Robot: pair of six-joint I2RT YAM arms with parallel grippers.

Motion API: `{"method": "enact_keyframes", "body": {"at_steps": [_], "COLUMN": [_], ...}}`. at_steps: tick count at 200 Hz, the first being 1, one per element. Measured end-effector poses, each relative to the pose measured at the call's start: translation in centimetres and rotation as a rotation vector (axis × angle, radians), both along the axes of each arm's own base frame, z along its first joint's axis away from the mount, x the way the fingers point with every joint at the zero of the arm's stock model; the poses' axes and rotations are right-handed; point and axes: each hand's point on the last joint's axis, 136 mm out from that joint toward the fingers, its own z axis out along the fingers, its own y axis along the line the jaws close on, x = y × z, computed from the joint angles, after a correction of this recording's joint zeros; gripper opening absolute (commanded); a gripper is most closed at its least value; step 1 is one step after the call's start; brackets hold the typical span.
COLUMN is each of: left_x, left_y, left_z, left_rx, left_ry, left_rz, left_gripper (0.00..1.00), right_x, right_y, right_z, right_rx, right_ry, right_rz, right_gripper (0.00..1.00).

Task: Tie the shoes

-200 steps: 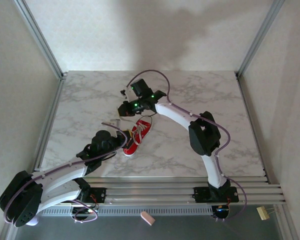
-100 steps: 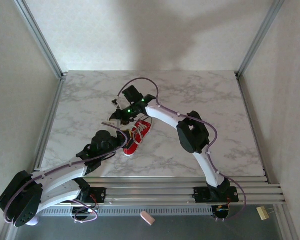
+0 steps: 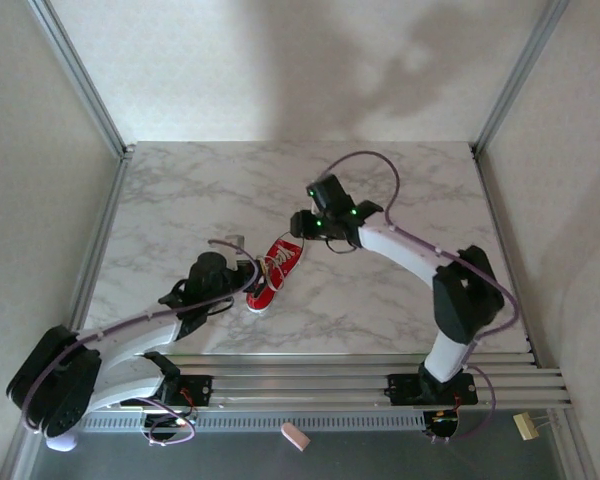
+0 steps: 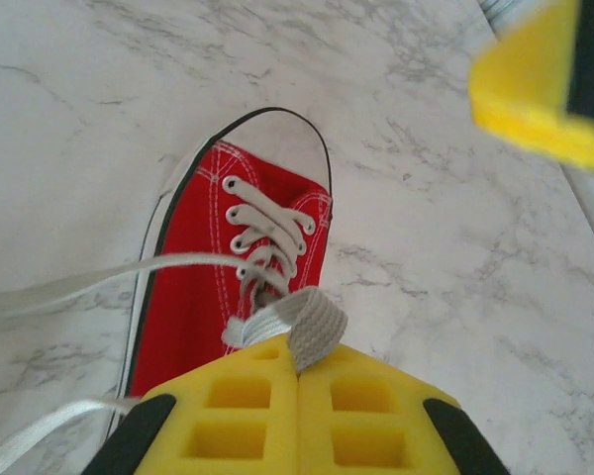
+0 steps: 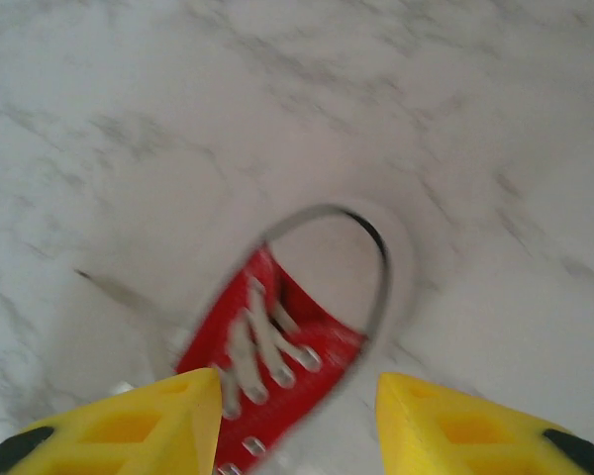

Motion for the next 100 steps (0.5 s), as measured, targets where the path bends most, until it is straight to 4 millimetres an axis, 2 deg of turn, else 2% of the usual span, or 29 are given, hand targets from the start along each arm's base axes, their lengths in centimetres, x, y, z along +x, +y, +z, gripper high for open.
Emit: {"method": "enact_keyframes", "body": {"at_steps": [23,45,77,100], "left_x": [1.2,2.3,3.9,5.0], "left_y": [-0.8,-1.0,-0.8,-1.4], "left_z": [0.4,0.0,-1.6,-2.4], "left_rx": [0.004,0.010,0.029,0.045], "left_ry": [0.028,0.070,0.168,0.240], "left_rz": [-0.023,-0.037,-0.059,-0.101], "left_gripper": [0.00,0.00,0.00,0.00], "right_x": [-3.0,-6.5,-11.3,-12.4], "right_y": [-1.9,-1.5,0.9,1.7], "right_z": [-2.2,-3.5,-2.5,-1.1], "right_rx": [-0.051,-0.100,-0.104,-0.122], "right_ry": [0.001,-0.035,-0.178,-0.298], "right_rz": [-0.027,0.014,0.110,0.145], "right_gripper": [0.43,0.43,0.41,0.43]}}
